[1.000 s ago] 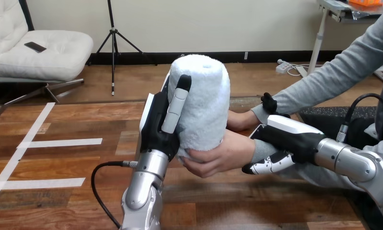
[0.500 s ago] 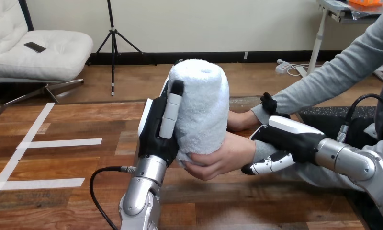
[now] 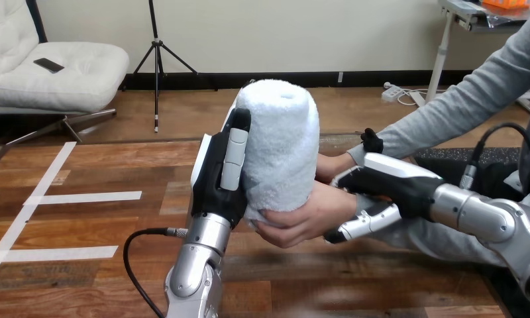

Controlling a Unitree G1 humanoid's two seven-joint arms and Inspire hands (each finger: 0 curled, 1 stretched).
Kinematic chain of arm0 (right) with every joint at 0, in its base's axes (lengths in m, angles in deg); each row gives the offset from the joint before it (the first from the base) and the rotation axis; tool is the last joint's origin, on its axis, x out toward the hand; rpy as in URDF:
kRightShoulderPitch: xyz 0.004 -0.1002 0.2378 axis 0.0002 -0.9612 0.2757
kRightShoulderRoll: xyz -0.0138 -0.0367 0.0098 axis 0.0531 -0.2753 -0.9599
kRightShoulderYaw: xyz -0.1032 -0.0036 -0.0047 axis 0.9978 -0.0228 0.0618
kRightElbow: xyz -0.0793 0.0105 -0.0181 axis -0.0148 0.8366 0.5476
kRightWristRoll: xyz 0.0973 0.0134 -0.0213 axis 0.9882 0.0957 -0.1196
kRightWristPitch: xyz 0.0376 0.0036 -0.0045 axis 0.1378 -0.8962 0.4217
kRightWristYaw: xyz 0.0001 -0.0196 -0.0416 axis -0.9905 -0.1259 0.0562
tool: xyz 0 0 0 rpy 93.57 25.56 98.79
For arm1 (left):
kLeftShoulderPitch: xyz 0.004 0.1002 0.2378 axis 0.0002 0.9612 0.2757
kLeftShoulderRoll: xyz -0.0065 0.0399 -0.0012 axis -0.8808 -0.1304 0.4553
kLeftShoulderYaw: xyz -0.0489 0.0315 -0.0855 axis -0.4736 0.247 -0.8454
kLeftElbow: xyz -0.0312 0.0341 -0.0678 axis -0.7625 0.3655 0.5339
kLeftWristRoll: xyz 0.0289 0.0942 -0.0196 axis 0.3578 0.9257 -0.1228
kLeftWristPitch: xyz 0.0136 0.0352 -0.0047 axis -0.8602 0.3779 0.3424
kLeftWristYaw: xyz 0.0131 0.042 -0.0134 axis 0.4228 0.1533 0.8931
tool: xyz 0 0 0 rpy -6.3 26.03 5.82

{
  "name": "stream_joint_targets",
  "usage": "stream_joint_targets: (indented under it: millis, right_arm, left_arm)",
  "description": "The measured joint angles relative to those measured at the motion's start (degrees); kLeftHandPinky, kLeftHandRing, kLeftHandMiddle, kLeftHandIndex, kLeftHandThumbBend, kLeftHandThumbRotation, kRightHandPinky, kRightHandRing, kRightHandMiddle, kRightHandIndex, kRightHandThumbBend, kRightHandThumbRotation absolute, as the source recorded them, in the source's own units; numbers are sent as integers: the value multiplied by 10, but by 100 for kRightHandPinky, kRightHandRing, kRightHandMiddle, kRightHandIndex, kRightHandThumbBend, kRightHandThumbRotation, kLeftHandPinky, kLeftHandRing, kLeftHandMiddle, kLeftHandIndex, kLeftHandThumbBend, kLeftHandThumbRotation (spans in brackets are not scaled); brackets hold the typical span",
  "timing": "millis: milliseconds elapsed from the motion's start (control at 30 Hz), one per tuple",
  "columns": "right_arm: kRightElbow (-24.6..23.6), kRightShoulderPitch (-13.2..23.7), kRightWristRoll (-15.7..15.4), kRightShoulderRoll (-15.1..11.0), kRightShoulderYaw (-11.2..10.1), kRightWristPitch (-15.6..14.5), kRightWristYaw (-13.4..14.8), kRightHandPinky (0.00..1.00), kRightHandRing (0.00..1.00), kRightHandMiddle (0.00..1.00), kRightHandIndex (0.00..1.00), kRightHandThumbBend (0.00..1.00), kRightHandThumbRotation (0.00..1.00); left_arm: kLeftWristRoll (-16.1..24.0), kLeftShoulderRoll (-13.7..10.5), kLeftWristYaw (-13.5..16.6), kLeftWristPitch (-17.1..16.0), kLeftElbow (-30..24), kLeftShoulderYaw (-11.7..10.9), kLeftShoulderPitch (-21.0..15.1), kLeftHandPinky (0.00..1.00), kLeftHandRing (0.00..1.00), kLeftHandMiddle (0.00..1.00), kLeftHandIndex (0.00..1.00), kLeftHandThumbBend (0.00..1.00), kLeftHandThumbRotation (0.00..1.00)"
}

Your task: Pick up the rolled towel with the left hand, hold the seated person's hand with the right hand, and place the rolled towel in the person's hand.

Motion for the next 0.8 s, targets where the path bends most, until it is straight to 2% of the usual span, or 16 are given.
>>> stream_joint_targets:
  millis: [167,467,800]
  right_arm:
    - [-12,0,0,0,0,-3,-1,70,79,80,81,100,72]
    - [-20,0,0,0,0,-3,-5,69,79,81,83,100,79]
    - [-22,0,0,-2,0,-3,-10,69,80,82,84,100,86]
  left_arm:
    - [1,-1,2,0,-13,6,5,92,92,92,90,100,94]
    - [2,-5,1,0,-35,16,18,91,92,92,89,100,94]
    - [14,-15,7,-3,-77,33,57,90,91,92,90,100,89]
